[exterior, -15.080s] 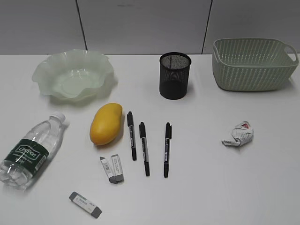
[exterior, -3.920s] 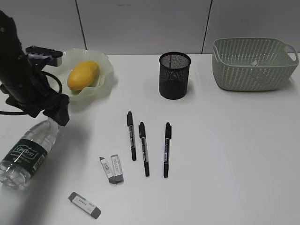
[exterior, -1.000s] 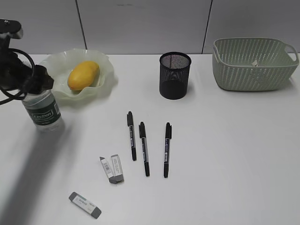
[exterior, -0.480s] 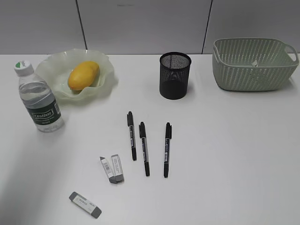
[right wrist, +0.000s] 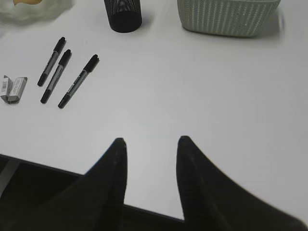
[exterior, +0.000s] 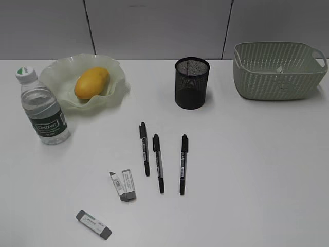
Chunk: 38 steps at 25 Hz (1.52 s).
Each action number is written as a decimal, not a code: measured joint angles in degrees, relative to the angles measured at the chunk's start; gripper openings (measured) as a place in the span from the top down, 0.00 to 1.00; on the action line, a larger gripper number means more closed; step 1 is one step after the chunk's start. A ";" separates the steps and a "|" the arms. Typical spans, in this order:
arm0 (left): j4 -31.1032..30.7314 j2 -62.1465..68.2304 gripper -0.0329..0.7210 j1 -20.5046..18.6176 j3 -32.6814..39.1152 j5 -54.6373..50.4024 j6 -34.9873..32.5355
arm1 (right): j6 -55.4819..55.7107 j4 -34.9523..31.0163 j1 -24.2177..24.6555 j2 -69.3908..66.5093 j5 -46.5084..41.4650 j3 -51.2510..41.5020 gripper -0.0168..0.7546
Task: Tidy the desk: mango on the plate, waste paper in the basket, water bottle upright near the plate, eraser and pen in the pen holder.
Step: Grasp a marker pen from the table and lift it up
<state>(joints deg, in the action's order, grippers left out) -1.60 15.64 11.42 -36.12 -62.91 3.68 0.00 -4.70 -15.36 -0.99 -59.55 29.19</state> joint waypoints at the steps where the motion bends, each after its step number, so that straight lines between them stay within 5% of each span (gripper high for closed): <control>1: 0.07 -2.57 0.22 0.00 1.24 0.12 0.00 | 0.00 -0.16 0.00 -1.36 0.19 0.06 0.60; 8: 1.05 -13.69 0.30 0.00 5.23 1.98 0.00 | -5.29 -5.57 0.00 -23.79 8.09 5.46 0.60; 12: 1.05 -15.97 0.34 -0.10 5.23 2.06 0.00 | -9.76 -14.45 -0.07 -45.18 12.82 9.34 0.57; 17: 1.05 -15.97 0.36 -0.17 5.27 2.08 -0.19 | -16.48 -24.39 -7.93 -70.43 18.58 18.39 0.56; 22: 1.07 -15.97 0.36 -0.17 5.27 2.08 -0.19 | -5.03 -17.74 -18.51 -91.71 19.36 32.39 0.56; 38: 1.07 -15.97 0.40 -0.17 5.27 2.13 -0.19 | 22.51 -1.23 -18.72 -131.26 3.55 67.60 0.56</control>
<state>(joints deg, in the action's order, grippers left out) -0.53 -0.33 11.25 -30.85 -60.79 3.49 22.51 -5.93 -34.08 -132.25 -56.01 96.79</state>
